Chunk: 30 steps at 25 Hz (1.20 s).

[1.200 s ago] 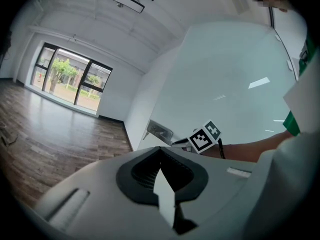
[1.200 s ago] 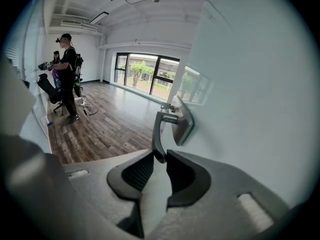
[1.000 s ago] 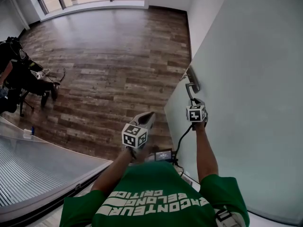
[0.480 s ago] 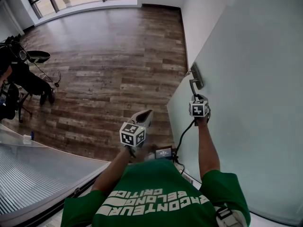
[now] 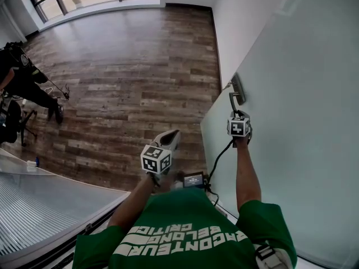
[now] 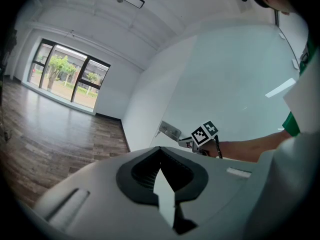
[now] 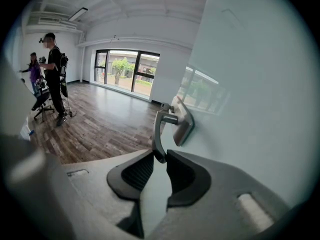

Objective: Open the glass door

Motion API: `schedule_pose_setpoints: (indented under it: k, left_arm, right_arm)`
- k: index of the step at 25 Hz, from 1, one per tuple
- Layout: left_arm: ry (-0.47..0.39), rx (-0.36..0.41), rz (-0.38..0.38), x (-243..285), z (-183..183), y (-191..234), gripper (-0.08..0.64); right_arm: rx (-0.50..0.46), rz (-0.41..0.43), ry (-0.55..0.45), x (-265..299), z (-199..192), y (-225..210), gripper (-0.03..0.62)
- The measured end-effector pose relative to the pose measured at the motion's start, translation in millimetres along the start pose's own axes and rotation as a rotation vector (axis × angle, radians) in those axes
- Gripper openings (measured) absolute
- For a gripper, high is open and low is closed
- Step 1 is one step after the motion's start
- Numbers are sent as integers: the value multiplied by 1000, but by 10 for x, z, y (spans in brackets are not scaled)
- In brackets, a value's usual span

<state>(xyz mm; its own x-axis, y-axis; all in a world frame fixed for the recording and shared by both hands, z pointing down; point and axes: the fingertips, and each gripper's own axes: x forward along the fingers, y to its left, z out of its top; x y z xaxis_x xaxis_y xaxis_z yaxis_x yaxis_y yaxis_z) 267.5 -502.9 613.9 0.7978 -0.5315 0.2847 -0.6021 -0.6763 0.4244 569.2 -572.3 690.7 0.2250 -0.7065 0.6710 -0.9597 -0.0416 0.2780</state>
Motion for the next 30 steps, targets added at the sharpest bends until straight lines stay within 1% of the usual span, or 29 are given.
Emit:
schedule_pose_setpoints:
  k: [16, 22, 30]
  left_arm:
    - [8, 4, 9, 227, 50, -38, 17]
    - [14, 8, 2, 317, 26, -75, 17]
    - [10, 19, 3, 350, 46, -110, 17]
  right_arm:
    - [34, -54, -2, 142, 9, -426, 75]
    - [45, -63, 0, 187, -36, -518, 75]
    - [47, -97, 1, 216, -104, -693, 77]
